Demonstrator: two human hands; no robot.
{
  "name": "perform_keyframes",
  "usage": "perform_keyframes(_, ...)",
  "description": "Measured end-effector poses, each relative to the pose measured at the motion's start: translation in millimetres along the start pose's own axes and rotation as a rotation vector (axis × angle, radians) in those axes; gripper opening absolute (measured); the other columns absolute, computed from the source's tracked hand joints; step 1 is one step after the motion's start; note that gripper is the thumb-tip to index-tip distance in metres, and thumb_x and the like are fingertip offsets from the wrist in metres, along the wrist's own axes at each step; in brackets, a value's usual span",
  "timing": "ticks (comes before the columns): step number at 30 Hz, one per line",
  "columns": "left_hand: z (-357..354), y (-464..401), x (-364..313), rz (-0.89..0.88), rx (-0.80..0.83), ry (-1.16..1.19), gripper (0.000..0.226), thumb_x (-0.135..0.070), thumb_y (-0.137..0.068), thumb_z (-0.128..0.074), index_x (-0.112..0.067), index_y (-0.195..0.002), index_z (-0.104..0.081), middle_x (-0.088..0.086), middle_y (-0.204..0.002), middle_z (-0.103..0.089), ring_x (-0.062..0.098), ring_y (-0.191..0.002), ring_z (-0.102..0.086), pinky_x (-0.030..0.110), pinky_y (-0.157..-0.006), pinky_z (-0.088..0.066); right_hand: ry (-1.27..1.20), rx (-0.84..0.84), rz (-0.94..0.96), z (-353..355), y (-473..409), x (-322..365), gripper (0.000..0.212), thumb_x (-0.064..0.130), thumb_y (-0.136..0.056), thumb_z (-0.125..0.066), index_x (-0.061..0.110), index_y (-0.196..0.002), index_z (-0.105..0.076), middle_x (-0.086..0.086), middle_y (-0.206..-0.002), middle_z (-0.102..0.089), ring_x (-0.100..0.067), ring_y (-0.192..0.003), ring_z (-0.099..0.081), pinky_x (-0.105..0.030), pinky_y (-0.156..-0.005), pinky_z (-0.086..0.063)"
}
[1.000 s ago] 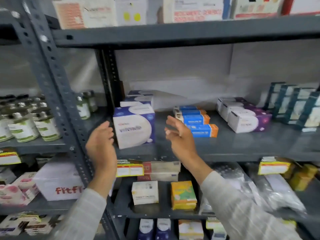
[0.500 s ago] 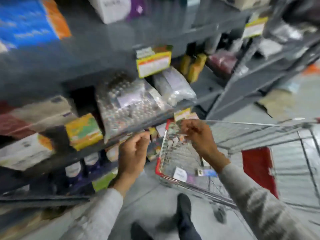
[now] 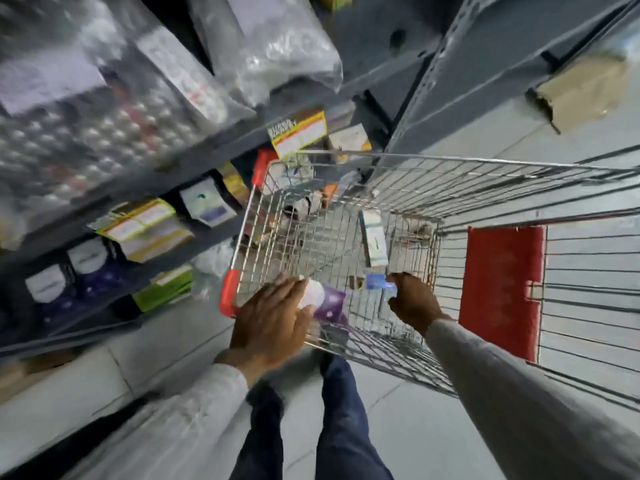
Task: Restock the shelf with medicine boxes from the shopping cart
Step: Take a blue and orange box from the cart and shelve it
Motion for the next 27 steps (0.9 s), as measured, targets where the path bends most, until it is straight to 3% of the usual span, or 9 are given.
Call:
perform_keyframes(3, -1.7, 0.6, -0.4, -0.002, -0.065, -0.014, 0.059, -0.041, -0.099, -0.036, -0.013, -0.149, -0.054, 0.007, -0.151, -0.059, 0.026, -0.148, -0.046, 0.043, -0.120, -0.040, 0.114, -0.007, 0.046, -19.5, -21.3, -17.1, 0.055, -0.003, -0.085, -0.060, 0.011, -0.139, -0.059, -0.014, -0.133, -0.065, -0.033, -0.119, -0.062, -0.040, -0.097, -0.053)
perform_keyframes(9, -8.8, -4.1, 5.0, 0.017, -0.044, -0.052, 0.057, -0.037, -0.101, -0.042, -0.022, -0.155, -0.045, -0.004, -0.160, -0.049, 0.015, -0.154, -0.033, 0.033, -0.119, -0.037, 0.294, -0.037, 0.081, -52.4, -59.1, -50.5, 0.052, -0.001, -0.090, -0.054, 0.006, -0.142, -0.053, -0.017, -0.135, -0.061, -0.036, -0.124, -0.056, -0.045, -0.095, -0.054)
perform_keyframes(16, -13.1, -4.5, 6.2, 0.001, -0.089, -0.049, 0.056, -0.036, -0.097, -0.043, -0.018, -0.149, -0.055, 0.002, -0.152, -0.058, 0.021, -0.148, -0.045, 0.037, -0.113, -0.044, 0.333, -0.006, 0.153, -53.6, -60.0, -57.1, 0.024, 0.016, -0.097, -0.056, 0.014, -0.119, -0.065, -0.010, -0.109, -0.073, -0.029, -0.093, -0.068, -0.034, -0.079, -0.055)
perform_keyframes(19, -9.2, -2.7, 1.5, 0.013, -0.063, -0.023, 0.057, -0.038, -0.100, -0.043, -0.015, -0.152, -0.049, 0.006, -0.156, -0.054, 0.024, -0.151, -0.040, 0.042, -0.119, -0.040, 0.286, -0.002, 0.182, -23.9, -30.8, -39.8, 0.025, 0.022, -0.096, -0.058, 0.017, -0.119, -0.065, -0.007, -0.108, -0.074, -0.024, -0.089, -0.067, -0.037, -0.079, -0.059)
perform_keyframes(22, 7.1, 3.8, -7.4, 0.016, -0.055, 0.032, 0.058, -0.040, -0.105, -0.043, -0.017, -0.158, -0.039, 0.005, -0.164, -0.043, 0.022, -0.155, -0.032, 0.042, -0.126, -0.028, 0.252, -0.049, 0.275, 22.4, 8.9, -8.8, 0.039, 0.022, -0.092, -0.064, 0.017, -0.131, -0.065, -0.009, -0.116, -0.073, -0.029, -0.099, -0.067, -0.041, -0.083, -0.058)
perform_keyframes(25, 48.5, 21.7, -22.0, -0.004, -0.197, 0.082, 0.055, -0.035, -0.105, -0.050, -0.018, -0.157, -0.043, 0.002, -0.164, -0.044, 0.018, -0.152, -0.038, 0.032, -0.125, -0.026, 0.250, -0.149, 0.370, 79.0, 58.7, 34.3, 0.054, 0.020, -0.086, -0.072, 0.011, -0.139, -0.062, -0.014, -0.124, -0.071, -0.039, -0.110, -0.064, -0.047, -0.090, -0.056)
perform_keyframes(27, 89.1, 43.9, -32.7, -0.061, -0.326, 0.118, 0.052, -0.032, -0.105, -0.054, -0.016, -0.154, -0.048, 0.001, -0.162, -0.045, 0.015, -0.151, -0.040, 0.034, -0.124, -0.032, 0.214, -0.259, 0.440, 116.9, 96.7, 66.2, 0.055, 0.016, -0.084, -0.077, 0.007, -0.136, -0.064, -0.017, -0.120, -0.072, -0.042, -0.107, -0.065, -0.048, -0.089, -0.056)
Point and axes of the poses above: each hand's wrist, its own y-axis away from the middle knuckle, its own z-axis out of the back of the hand, x = y × z, the point moved 1 cm from there along -y, towards the middle knuckle
